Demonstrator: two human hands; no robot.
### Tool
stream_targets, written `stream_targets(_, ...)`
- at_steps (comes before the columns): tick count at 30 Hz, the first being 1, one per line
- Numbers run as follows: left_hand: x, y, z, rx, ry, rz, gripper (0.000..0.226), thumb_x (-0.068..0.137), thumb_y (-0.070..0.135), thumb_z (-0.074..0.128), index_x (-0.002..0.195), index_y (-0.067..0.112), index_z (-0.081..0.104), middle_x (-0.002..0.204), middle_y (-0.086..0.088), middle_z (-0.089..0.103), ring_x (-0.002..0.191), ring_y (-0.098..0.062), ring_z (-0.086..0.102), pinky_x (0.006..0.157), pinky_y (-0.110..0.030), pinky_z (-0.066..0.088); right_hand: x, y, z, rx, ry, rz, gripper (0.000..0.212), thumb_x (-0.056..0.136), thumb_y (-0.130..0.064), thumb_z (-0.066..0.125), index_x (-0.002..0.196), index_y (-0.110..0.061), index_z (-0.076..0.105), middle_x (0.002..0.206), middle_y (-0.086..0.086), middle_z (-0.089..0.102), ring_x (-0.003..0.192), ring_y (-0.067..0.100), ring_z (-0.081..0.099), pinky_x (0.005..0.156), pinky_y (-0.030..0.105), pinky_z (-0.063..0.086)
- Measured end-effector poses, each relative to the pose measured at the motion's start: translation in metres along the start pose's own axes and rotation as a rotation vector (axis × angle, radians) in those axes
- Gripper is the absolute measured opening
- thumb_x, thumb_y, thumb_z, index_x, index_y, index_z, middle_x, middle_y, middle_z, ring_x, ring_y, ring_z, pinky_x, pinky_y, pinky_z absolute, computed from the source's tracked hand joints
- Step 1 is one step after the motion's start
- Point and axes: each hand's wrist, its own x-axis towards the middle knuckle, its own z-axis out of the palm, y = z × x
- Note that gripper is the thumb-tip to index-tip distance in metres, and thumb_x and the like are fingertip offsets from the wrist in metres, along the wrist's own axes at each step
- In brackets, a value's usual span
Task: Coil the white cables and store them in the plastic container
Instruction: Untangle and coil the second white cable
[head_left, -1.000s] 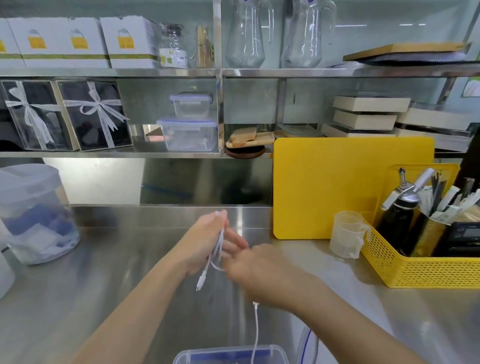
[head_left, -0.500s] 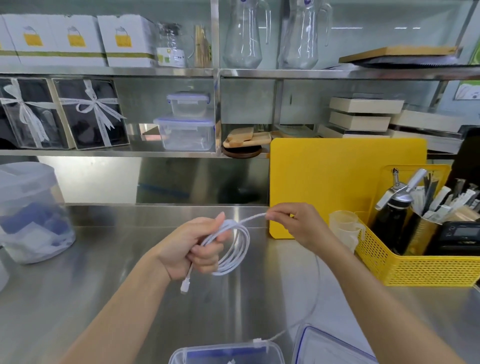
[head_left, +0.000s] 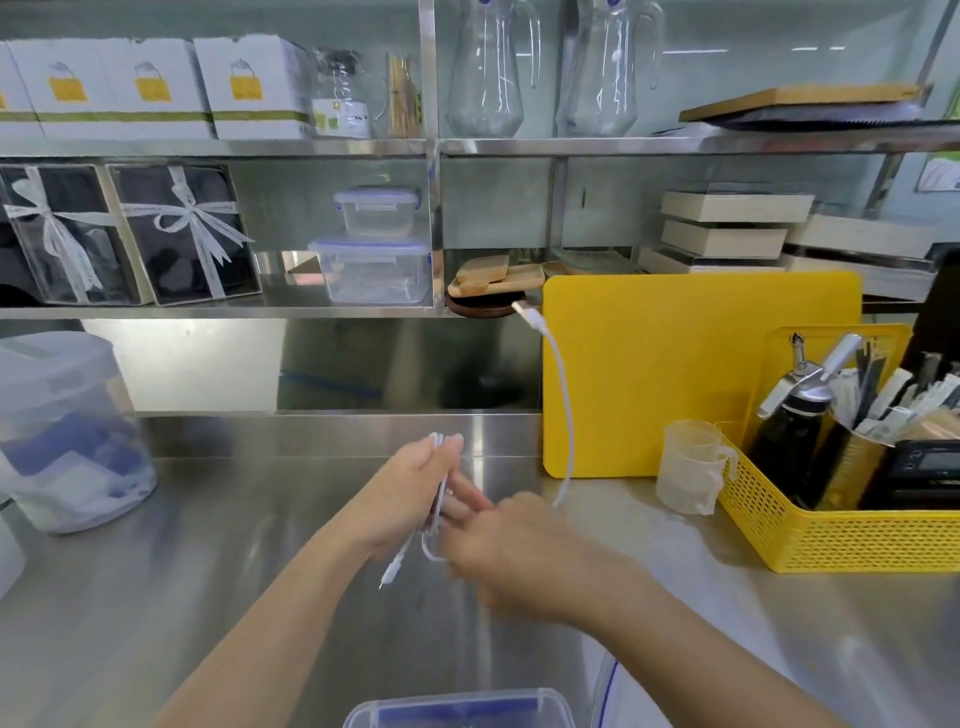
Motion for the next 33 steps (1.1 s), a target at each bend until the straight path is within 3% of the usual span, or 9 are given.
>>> stream_targets(3,-0.008,0.003,0.005,0.189,-0.156,0.042,0.044,0.101,0.023,0.03,0.062,0.012,0.048,0.048,-0.004,0.049,0.038,-0.014,0.04,0.044,-0.022,0.03,0.0,0.018,-0.017,0.143,0.204,0.044,0.016,0.087,-0.024,0.05,0.091,-0.014,0.062,0.091,0.01,0.07,0.078,0.032,0.063,0.05,0.027,0.026)
stream_targets(5,-0.008,0.006,0.006,0.147,-0.253,0.018,0.043,0.094,0.014,0.029,0.054,0.019,0.044,0.04,0.0,0.038,0.035,-0.013,0.027,0.043,-0.023,0.021,-0.002,0.027,-0.018,0.272,0.324,0.092,0.019,0.082,-0.033,0.054,0.077,-0.016,0.062,0.073,0.003,0.066,0.069,0.024,0.059,0.051,0.028,0.032)
stream_targets(7,-0.006,0.008,0.003,0.049,-0.305,-0.072,0.042,0.096,0.025,0.037,0.055,0.019,0.041,0.037,0.0,0.033,0.033,-0.012,0.018,0.04,-0.02,0.017,-0.006,0.035,-0.012,0.428,0.379,0.253,0.021,0.08,-0.036,0.063,0.076,-0.017,0.057,0.065,-0.009,0.053,0.065,0.016,0.049,0.053,0.026,0.032)
stream_targets(9,-0.002,0.007,-0.004,0.014,-0.375,-0.161,0.043,0.098,0.036,0.038,0.059,0.018,0.044,0.035,0.0,0.034,0.031,-0.01,0.016,0.037,-0.015,0.017,-0.01,0.04,-0.005,0.517,0.401,0.339,0.028,0.076,-0.042,0.066,0.082,-0.017,0.055,0.069,-0.013,0.044,0.066,0.006,0.044,0.057,0.025,0.036)
stream_targets(13,-0.001,0.006,-0.014,-0.125,-0.586,-0.253,0.042,0.095,0.038,0.039,0.059,0.016,0.046,0.03,0.004,0.031,0.025,-0.004,0.016,0.035,-0.011,0.013,-0.012,0.04,-0.004,0.63,0.347,0.331,0.045,0.08,-0.045,0.061,0.117,-0.02,0.058,0.093,-0.021,0.05,0.071,-0.018,0.045,0.065,0.013,0.031)
stream_targets(16,-0.001,0.008,-0.018,-0.266,-0.636,-0.269,0.042,0.092,0.036,0.038,0.057,0.015,0.049,0.03,0.006,0.032,0.024,-0.001,0.019,0.035,-0.011,0.013,-0.014,0.036,-0.008,0.972,0.229,0.247,0.022,0.09,-0.028,0.054,0.103,-0.015,0.066,0.069,-0.025,0.061,0.062,-0.009,0.053,0.06,0.007,0.036)
stream_targets(21,0.0,0.017,-0.011,-0.256,-0.277,-0.132,0.036,0.083,0.039,0.054,0.063,0.01,0.06,0.04,0.004,0.035,0.031,-0.005,0.024,0.036,-0.016,0.023,-0.014,0.036,0.009,1.054,0.372,0.322,0.016,0.093,-0.027,0.049,0.088,-0.037,0.06,0.058,-0.021,0.054,0.055,0.0,0.045,0.056,0.018,0.034)
stream_targets(27,0.0,0.005,0.01,0.038,0.097,0.145,0.014,0.093,0.017,0.054,0.086,0.011,0.064,0.052,0.004,0.041,0.045,-0.007,0.038,0.05,-0.022,0.045,-0.012,0.039,0.029,1.114,0.529,0.588,0.027,0.093,-0.028,0.047,0.07,-0.019,0.057,0.057,-0.007,0.045,0.053,0.007,0.039,0.054,0.029,0.032)
stream_targets(33,0.005,-0.003,0.017,-0.045,0.309,0.21,0.02,0.096,0.013,0.048,0.089,0.004,0.065,0.036,0.011,0.034,0.035,-0.004,0.028,0.037,-0.019,0.027,-0.012,0.037,0.026,1.195,0.568,0.602,0.018,0.092,-0.029,0.049,0.083,-0.026,0.063,0.057,-0.018,0.056,0.053,-0.001,0.046,0.053,0.012,0.034)
